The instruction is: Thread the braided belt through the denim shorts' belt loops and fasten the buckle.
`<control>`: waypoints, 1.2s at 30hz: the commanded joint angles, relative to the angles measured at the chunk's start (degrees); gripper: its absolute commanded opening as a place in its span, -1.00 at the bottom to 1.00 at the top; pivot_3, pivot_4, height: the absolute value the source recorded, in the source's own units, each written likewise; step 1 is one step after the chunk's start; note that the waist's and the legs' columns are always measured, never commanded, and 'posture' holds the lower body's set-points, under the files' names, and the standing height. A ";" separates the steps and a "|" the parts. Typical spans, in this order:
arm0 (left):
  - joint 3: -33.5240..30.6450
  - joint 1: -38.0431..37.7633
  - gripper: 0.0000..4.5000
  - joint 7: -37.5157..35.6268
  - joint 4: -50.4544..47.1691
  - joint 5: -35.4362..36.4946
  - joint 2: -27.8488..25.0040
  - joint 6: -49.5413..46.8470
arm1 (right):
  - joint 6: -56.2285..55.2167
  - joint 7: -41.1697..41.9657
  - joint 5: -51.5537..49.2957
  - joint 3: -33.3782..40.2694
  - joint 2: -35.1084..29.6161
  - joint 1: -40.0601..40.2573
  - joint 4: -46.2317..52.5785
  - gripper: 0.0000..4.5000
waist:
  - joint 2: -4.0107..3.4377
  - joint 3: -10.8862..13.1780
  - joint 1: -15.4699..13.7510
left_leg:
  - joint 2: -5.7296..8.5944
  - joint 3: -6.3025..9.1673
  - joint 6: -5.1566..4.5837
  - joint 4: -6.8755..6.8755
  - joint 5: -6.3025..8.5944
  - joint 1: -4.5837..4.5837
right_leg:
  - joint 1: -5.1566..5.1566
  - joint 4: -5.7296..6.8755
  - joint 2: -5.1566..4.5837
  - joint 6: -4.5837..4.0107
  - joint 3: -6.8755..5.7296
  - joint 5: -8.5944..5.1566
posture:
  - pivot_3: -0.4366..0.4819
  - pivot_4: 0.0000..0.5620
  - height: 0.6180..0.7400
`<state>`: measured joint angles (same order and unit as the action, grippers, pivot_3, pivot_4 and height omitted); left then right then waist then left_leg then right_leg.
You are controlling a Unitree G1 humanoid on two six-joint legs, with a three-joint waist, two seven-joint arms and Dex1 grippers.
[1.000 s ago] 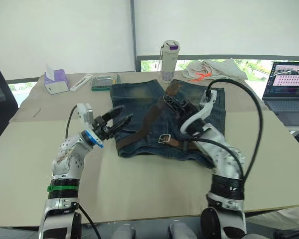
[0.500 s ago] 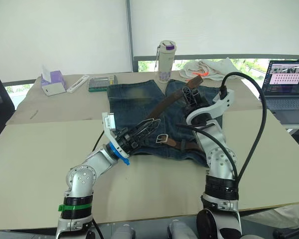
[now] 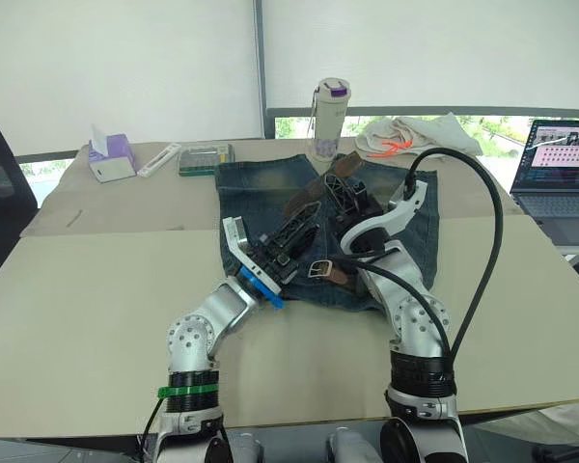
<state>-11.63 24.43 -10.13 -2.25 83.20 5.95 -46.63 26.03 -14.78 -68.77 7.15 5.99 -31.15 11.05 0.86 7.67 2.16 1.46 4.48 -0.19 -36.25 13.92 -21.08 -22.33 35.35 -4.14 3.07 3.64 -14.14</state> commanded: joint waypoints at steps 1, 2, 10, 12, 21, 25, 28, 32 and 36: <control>-1.77 2.93 1.00 -0.51 0.95 -0.20 1.59 3.98 | -1.37 0.24 -1.10 -0.98 5.18 0.44 3.32 -1.00 | 0.00 0.00 0.00 | 0.00 0.00 0.00 0.00 0.00 0.00 | 0.01 -0.01 0.01 0.00 0.00 0.00 | -0.05 -0.47 1.00; -2.11 3.55 1.00 -0.75 1.50 -0.21 1.84 4.57 | -1.45 0.24 -1.10 -1.04 5.17 0.44 3.27 -1.00 | 0.00 0.00 -0.02 | 0.00 -0.01 0.00 0.01 0.00 -0.01 | 0.01 -0.03 0.01 0.00 0.00 0.00 | -0.05 -0.47 1.00; -1.98 5.25 1.00 -2.34 3.93 -0.46 2.85 5.07 | -0.86 1.11 -2.87 -1.73 4.51 0.58 3.71 -1.00 | 0.00 0.00 -0.02 | 0.01 0.00 0.00 0.01 0.00 -0.04 | 0.05 -0.13 0.02 -0.01 -0.01 0.02 | -0.05 -0.47 1.00; -2.01 5.43 1.00 -2.80 4.38 -0.51 2.74 4.86 | -0.93 1.07 -3.16 -1.90 4.19 0.52 3.43 -1.00 | 0.00 0.00 0.02 | 0.01 -0.01 0.00 0.01 0.00 -0.04 | 0.06 -0.15 0.02 0.00 -0.01 0.02 | -0.05 -0.47 1.00; -3.14 6.22 0.34 -4.79 6.83 -1.20 2.76 6.15 | -0.81 0.72 -3.65 -1.99 3.69 0.60 2.79 -1.00 | 0.00 0.00 0.07 | 0.00 0.00 -0.01 0.01 0.00 -0.04 | 0.06 -0.17 0.04 0.00 -0.02 0.02 | -0.05 -0.47 1.00; -3.30 6.59 -0.21 -5.40 7.62 -1.61 2.82 6.19 | -0.69 0.79 -3.68 -1.95 3.56 0.57 2.67 -1.00 | 0.00 0.00 0.07 | 0.00 0.00 0.00 0.02 0.00 -0.04 | 0.06 -0.18 0.04 0.00 -0.02 0.02 | -0.05 -0.47 1.00; -3.32 6.67 -0.69 -5.89 7.80 -1.92 2.95 5.90 | -0.27 1.09 -3.68 -2.21 3.26 0.62 2.79 -1.00 | 0.00 0.00 0.07 | 0.00 0.00 -0.01 0.02 0.00 -0.04 | 0.06 -0.19 0.04 0.00 -0.02 0.02 | -0.05 -0.47 1.00; -3.33 6.69 -1.00 -6.55 8.10 -2.45 3.08 5.80 | 0.84 0.96 -3.74 -2.68 2.74 0.83 2.86 -1.00 | 0.00 0.00 0.07 | 0.00 0.00 0.00 0.02 0.00 -0.05 | 0.06 -0.20 0.04 0.00 -0.02 0.02 | -0.05 -0.47 1.00; -2.97 6.86 -1.00 -7.62 8.28 -3.38 3.05 5.83 | 1.37 0.96 -3.53 -2.81 2.58 0.88 2.69 -1.00 | 0.00 0.00 0.07 | 0.00 0.00 -0.01 0.03 0.00 -0.05 | 0.06 -0.21 0.04 0.00 -0.02 0.02 | -0.05 -0.47 1.00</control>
<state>-14.88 29.64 -16.65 6.85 80.18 8.50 -41.13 26.24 -14.77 -71.08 5.22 5.97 -30.75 11.50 0.87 7.67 2.23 1.46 4.49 -0.20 -36.22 13.92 -21.13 -22.27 35.14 -4.10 3.06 3.62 -14.12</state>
